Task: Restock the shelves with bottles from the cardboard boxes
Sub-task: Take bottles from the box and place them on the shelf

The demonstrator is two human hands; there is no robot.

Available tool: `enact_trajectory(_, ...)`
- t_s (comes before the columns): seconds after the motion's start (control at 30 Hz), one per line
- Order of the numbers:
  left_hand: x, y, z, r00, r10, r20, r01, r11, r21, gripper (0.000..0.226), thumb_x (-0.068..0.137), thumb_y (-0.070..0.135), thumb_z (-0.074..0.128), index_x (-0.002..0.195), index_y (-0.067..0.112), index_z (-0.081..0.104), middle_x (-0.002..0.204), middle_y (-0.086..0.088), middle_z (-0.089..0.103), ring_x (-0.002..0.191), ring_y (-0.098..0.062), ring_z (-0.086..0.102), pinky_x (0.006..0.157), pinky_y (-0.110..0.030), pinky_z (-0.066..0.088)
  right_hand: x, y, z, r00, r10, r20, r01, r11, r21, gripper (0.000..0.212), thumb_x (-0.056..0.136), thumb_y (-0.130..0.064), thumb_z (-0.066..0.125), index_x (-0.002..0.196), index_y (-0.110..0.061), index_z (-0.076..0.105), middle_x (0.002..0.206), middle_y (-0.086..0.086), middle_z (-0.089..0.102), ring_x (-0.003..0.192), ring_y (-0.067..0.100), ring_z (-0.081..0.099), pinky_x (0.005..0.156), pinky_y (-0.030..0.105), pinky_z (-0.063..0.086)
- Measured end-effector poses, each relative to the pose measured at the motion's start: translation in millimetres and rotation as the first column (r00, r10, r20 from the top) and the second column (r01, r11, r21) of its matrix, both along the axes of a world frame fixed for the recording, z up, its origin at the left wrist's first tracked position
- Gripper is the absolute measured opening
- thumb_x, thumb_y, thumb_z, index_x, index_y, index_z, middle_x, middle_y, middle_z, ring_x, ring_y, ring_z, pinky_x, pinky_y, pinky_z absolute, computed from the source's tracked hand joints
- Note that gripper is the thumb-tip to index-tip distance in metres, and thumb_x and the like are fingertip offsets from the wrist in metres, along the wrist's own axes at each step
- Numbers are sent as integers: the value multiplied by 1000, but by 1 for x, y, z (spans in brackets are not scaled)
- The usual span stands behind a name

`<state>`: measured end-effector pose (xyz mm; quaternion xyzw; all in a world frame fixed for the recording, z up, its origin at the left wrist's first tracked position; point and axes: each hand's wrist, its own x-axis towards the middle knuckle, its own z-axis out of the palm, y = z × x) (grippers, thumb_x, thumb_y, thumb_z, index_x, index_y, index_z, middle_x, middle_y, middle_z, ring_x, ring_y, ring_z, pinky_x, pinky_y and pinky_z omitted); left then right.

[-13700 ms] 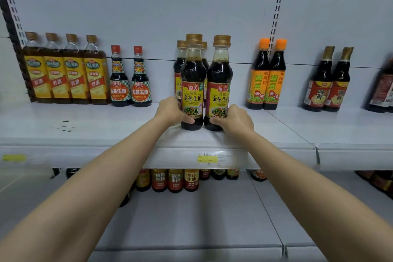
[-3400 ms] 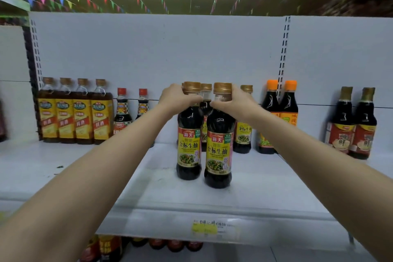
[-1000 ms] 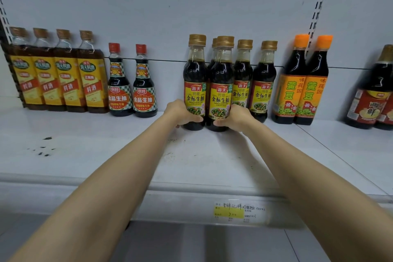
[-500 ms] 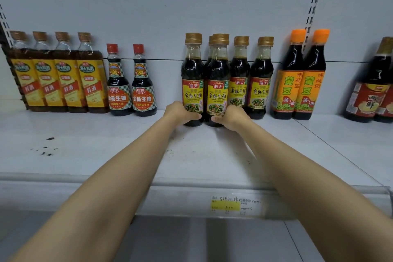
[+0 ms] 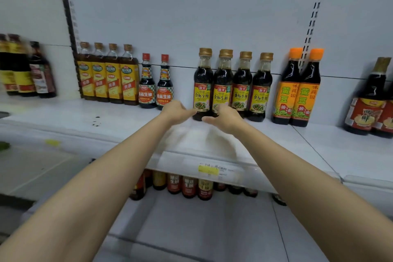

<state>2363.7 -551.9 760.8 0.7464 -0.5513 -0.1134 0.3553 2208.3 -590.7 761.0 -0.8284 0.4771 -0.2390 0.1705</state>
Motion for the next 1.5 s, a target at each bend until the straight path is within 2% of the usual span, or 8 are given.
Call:
enact_trajectory(0.1, 1, 40, -2, 999, 42, -10, -42, 998, -45, 48, 92, 39, 57, 56, 15, 37, 59, -2, 38, 55, -18, 40, 51, -29, 28, 4, 32, -1, 992, 116, 47, -116, 993, -3, 68, 89, -41, 64, 141, -5, 37, 141, 11, 46, 125, 25, 46, 86, 26, 36)
enact_trajectory(0.2, 9, 84, -7, 993, 108, -52, -112, 990, -86, 29, 93, 38, 56, 88, 11, 62, 85, -2, 55, 82, -18, 52, 73, -29, 42, 16, 64, -5, 964, 232, 130, -236, 972, 15, 68, 87, -41, 67, 139, -8, 39, 139, 9, 47, 124, 22, 47, 87, 25, 37)
enact_trajectory(0.33, 31, 140, -15, 958, 278, -75, -285, 953, -101, 34, 91, 35, 59, 111, 8, 63, 114, -6, 63, 107, -22, 56, 82, -28, 42, 46, 104, -11, 914, 367, 172, -379, 924, 45, 68, 85, -41, 69, 138, -11, 40, 140, 8, 47, 123, 21, 48, 95, 30, 40)
enact_trajectory(0.53, 81, 222, -35, 894, 445, -48, -446, 894, -30, 18, 89, 29, 61, 95, 11, 64, 96, -7, 62, 101, -24, 59, 88, -31, 47, 110, 163, -33, 840, 525, 139, -540, 836, 101, 69, 84, -42, 69, 139, -13, 40, 139, 8, 47, 123, 21, 49, 93, 30, 41)
enact_trajectory(0.77, 162, 324, -82, 845, 534, -6, -526, 834, 168, 19, 90, 29, 61, 79, 14, 59, 81, -4, 55, 78, -20, 53, 60, -27, 39, 209, 237, -77, 731, 674, 105, -678, 702, 216, 65, 88, -39, 66, 140, -11, 39, 140, 8, 46, 123, 22, 48, 89, 25, 38)
enact_trajectory(1.07, 291, 437, -153, 776, 628, -62, -569, 739, 361, 29, 93, 34, 57, 72, 15, 51, 69, 0, 44, 59, -13, 40, 52, -23, 32, 357, 337, -159, 646, 763, 34, -716, 589, 374, 67, 87, -39, 67, 139, -9, 40, 136, 8, 49, 122, 23, 50, 98, 33, 43)
enact_trajectory(1.23, 333, 471, -222, 696, 706, -131, -594, 669, 447, 24, 93, 37, 58, 101, 14, 56, 87, 1, 52, 77, -15, 50, 61, -27, 40, 402, 372, -232, 635, 773, 15, -663, 534, 525, 63, 91, -39, 62, 142, -13, 37, 140, 5, 47, 124, 21, 48, 89, 26, 42)
enact_trajectory(1.5, 359, 472, -364, 646, 744, -172, -535, 602, 593, 21, 93, 35, 58, 96, 14, 59, 86, -1, 57, 83, -18, 56, 72, -30, 47, 427, 359, -372, 669, 742, -43, -519, 508, 688, 59, 90, -35, 64, 140, -13, 42, 135, 7, 51, 121, 22, 50, 90, 28, 42)
